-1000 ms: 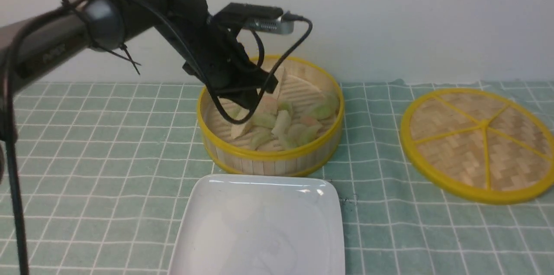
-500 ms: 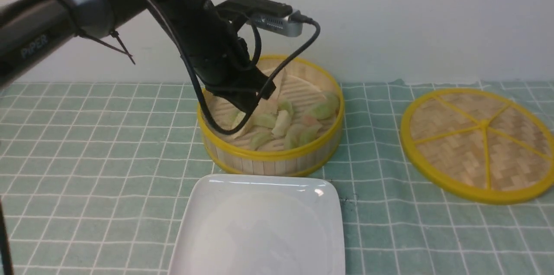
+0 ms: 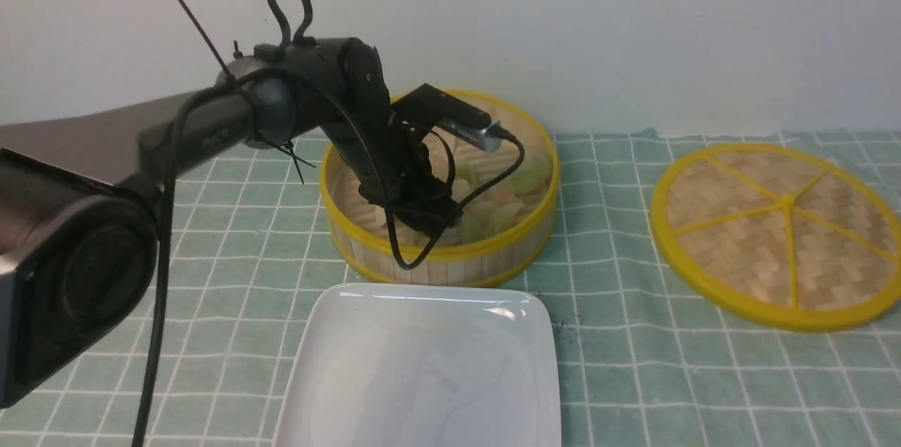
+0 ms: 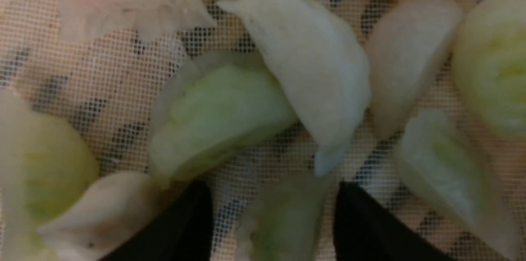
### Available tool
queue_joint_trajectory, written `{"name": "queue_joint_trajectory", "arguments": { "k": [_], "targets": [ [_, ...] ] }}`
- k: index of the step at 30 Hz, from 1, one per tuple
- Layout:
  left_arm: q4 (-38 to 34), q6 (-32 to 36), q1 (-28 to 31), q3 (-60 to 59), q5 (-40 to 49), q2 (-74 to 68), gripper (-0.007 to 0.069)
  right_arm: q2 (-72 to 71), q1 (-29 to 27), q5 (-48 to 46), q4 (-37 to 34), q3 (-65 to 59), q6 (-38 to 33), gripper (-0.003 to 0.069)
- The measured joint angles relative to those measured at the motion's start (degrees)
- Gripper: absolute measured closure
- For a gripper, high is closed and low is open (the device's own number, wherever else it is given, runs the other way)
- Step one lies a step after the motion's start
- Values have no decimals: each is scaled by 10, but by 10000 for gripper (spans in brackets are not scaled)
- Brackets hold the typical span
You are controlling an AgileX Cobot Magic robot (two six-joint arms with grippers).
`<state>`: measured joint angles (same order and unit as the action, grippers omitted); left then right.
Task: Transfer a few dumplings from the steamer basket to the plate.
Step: Use the left arm to grab a dumpling from the steamer
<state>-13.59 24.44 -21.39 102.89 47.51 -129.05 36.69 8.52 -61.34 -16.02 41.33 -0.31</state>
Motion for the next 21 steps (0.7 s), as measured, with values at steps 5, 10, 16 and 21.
{"name": "queue_joint_trajectory", "arguments": {
  "k": [5, 10, 16, 21],
  "targets": [
    [1, -4, 0, 3, -6, -3, 249, 0, 0, 0, -1, 0, -1, 673],
    [9, -44, 0, 4, 30, 8, 438, 0, 0, 0, -1, 0, -2, 673],
    [9, -52, 0, 0, 107, 90, 438, 0, 0, 0, -3, 0, -2, 673],
    [-29, -46, 0, -1, 206, 166, 438, 0, 0, 0, -2, 0, -2, 673]
  ]
}}
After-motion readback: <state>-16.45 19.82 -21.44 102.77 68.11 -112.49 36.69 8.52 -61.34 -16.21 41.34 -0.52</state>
